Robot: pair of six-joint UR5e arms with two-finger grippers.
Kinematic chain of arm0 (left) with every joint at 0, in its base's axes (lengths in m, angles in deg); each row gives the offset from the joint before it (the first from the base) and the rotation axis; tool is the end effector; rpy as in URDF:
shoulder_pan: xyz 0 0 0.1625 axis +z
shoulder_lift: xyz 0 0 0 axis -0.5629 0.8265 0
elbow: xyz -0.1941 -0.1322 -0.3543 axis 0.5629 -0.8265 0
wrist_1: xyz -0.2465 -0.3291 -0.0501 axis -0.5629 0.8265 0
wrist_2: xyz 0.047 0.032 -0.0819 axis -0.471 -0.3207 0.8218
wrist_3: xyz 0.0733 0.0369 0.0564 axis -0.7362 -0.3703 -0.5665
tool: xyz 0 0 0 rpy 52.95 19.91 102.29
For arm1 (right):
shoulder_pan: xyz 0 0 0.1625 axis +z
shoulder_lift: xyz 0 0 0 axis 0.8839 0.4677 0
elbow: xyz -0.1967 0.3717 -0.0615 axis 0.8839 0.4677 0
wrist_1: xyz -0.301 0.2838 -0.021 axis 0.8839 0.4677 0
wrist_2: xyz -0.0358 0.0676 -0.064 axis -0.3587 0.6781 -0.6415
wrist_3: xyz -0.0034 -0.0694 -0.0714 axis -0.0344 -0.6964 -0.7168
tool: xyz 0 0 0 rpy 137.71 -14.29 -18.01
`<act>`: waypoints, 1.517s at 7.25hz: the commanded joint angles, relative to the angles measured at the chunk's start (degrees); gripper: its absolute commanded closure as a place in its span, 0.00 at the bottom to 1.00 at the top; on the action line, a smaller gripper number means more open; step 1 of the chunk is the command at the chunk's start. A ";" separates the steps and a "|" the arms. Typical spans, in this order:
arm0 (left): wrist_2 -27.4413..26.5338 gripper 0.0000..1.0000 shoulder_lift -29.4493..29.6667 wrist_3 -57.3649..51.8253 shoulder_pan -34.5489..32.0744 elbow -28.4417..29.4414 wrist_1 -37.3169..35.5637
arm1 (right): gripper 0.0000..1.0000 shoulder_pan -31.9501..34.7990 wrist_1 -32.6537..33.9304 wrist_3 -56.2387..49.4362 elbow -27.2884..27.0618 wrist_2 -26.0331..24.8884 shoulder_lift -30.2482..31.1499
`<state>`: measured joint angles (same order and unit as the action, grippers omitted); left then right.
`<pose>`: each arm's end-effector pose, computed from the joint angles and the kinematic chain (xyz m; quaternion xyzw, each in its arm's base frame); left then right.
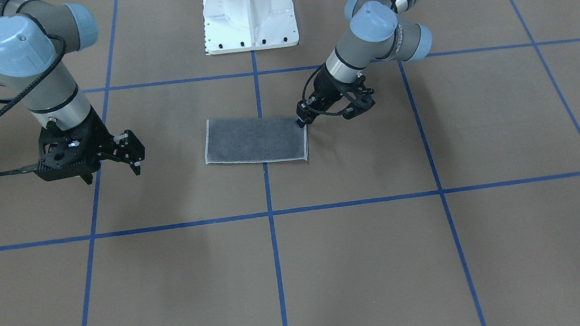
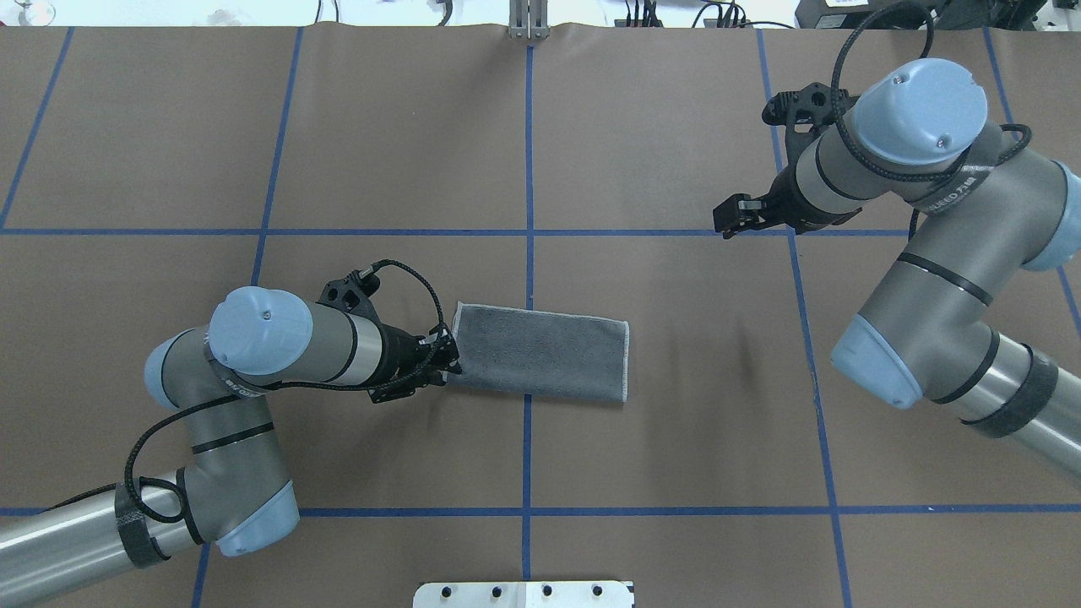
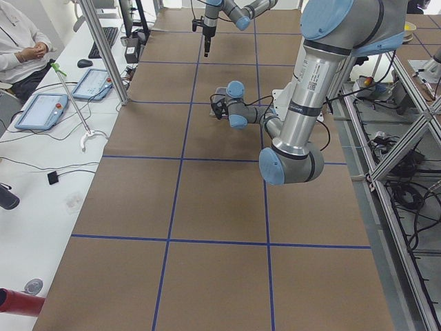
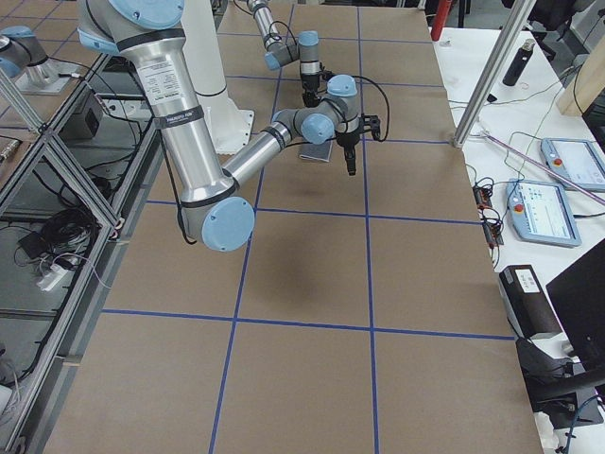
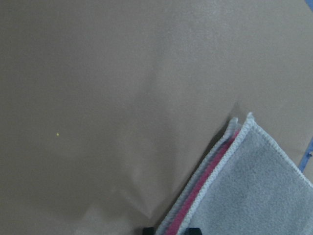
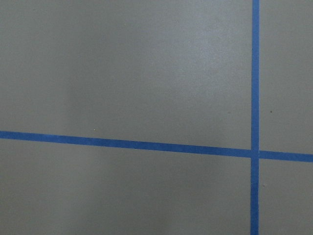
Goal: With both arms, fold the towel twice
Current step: 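Grasp the folded towel's end with the left gripper while the right arm withdraws, then lift the held end and fold it over onto the other half with the left gripper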
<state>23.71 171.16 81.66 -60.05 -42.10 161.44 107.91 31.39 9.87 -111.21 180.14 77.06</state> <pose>0.5437 -0.3775 0.3161 -0.0976 0.5719 -0.2372 0.7792 -0.3502 -0.5002 0.3222 0.1070 -0.3812 0.0094 0.9182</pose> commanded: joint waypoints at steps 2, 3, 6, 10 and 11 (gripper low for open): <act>-0.26 1.00 -0.08 -0.32 -0.04 -1.31 0.00 | 0.01 0.09 0.00 -0.31 0.13 0.09 0.09; -0.35 1.00 -2.35 -0.76 -0.48 -4.54 -0.09 | 0.01 0.26 0.00 -0.49 0.13 0.17 0.17; -3.94 1.00 -7.54 -8.99 -4.08 -8.16 -0.18 | 0.01 4.72 0.52 -5.99 0.13 3.85 2.45; -12.98 1.00 -13.95 -25.78 -4.96 -11.42 -0.26 | 0.01 12.56 5.54 -21.32 0.39 6.15 4.83; -15.79 1.00 -13.54 -27.03 -3.22 -11.34 -0.53 | 0.01 12.48 5.54 -21.32 0.48 6.15 4.75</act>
<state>11.22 158.21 57.52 -64.63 -53.21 161.12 119.88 36.69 -10.60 -110.85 186.19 81.73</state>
